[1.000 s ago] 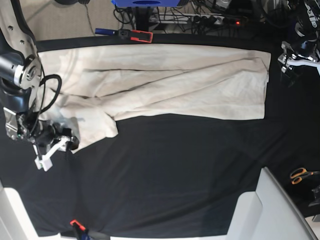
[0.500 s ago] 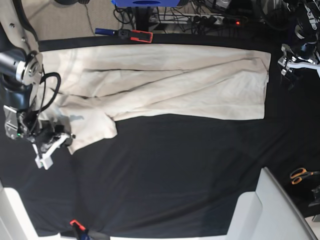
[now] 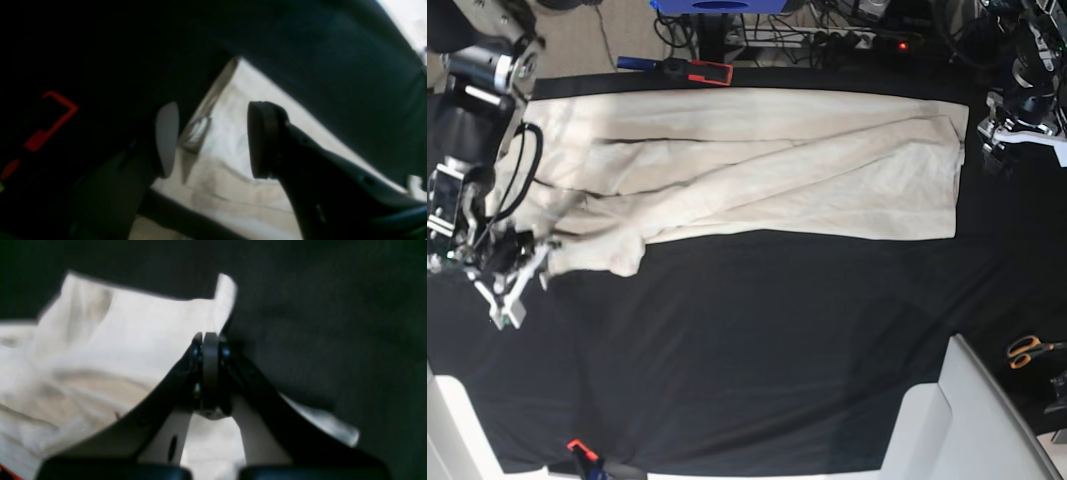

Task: Fold the T-shirt properly
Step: 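Drag the held hem corner toward the robot with the right gripper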

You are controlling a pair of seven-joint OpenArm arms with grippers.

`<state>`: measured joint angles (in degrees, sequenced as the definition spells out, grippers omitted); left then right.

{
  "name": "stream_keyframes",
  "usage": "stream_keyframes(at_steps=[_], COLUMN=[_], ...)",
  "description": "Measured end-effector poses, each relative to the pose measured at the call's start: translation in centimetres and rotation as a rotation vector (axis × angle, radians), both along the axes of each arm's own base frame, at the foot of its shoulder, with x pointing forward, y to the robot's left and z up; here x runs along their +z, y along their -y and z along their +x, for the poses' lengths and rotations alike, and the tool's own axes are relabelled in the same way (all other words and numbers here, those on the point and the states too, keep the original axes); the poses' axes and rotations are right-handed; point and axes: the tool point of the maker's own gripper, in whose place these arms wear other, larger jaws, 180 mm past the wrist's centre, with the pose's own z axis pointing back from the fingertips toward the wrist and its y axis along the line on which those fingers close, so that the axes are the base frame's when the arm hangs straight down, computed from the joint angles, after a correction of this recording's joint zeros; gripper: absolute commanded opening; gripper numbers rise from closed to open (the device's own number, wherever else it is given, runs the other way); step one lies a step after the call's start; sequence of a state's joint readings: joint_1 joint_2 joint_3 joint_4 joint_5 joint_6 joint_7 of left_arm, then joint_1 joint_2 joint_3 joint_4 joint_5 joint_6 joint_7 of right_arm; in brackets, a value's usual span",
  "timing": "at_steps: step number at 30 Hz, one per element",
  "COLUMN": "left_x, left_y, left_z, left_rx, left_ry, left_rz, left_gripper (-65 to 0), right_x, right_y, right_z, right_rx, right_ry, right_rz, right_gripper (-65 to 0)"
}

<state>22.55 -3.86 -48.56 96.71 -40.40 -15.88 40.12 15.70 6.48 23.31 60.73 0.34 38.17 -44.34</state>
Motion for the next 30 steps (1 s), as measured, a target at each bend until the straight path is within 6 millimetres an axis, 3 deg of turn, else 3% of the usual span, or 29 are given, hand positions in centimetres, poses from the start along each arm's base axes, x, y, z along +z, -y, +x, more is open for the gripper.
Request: stream_keyframes(at_steps=[16,25,30], left_x=[0.8,1.0,1.0], left_y=[-0.1,-0.2,-0.2], left_z=[1.4,1.6,1.7], left_rx=[-0.002,-0.003,-0.003], left_ry=[0.036,0.042,0.043], left_rz=[0.005,0.01,0.01], left_gripper=[-32.1,-32.1,-32.1], right_x=[3.1,2.5,2.2], right_y=[0.8,-0.2,-0.3], right_z=[-6.2,-11.2,-12.8], right_rx=[0.023,0.027,0.031], right_ry=[-0.053,-0.109,-0.123], right_rz=[-0.179,-0.2,-0.206], right_gripper=[-64.8,-64.8,-64.8])
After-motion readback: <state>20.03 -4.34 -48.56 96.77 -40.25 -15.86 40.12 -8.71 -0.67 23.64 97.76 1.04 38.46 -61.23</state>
